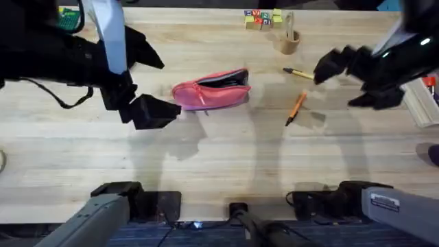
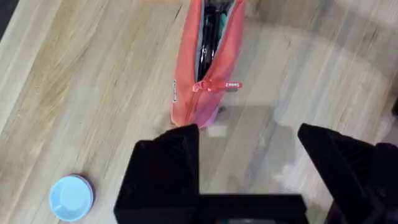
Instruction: Unzip the bag, pick up the pens from the table one at a time and place them inside, then zip the bag closed.
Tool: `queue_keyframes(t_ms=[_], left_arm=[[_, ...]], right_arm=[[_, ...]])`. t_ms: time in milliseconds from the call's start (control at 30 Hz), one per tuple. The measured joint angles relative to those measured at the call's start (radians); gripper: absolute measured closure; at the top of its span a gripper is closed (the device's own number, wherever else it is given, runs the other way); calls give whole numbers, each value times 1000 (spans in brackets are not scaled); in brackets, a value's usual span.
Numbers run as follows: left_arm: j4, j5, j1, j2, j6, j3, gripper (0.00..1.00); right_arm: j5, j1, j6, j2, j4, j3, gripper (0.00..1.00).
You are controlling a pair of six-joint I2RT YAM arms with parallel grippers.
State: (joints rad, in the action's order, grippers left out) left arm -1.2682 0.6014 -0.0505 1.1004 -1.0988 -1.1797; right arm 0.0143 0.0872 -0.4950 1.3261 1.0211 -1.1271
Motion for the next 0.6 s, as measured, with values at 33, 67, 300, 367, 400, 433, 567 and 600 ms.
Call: queue_keyframes(t_ms=[33,67,300,367,400,433,567,600], left_arm=[[0,0,0,0,0,0,7],[0,0,0,0,0,0,7],[0,0,0,0,0,0,7],[0,0,0,0,0,0,7],[0,0,0,0,0,0,7],[0,0,0,0,0,0,7],[0,0,0,0,0,0,7],[0,0,0,0,0,0,7]], right_arm=[[0,0,0,10,-14,28,5],[0,0,0,18,-28,50,5],[0,0,-42,27,-155,187,4],[0,0,-55,27,-184,212,5],[0,-1,-60,27,-201,225,5],[0,-2,-62,27,-216,235,5],[0,-17,-72,27,-262,265,5],[0,-24,-75,27,-271,268,5]])
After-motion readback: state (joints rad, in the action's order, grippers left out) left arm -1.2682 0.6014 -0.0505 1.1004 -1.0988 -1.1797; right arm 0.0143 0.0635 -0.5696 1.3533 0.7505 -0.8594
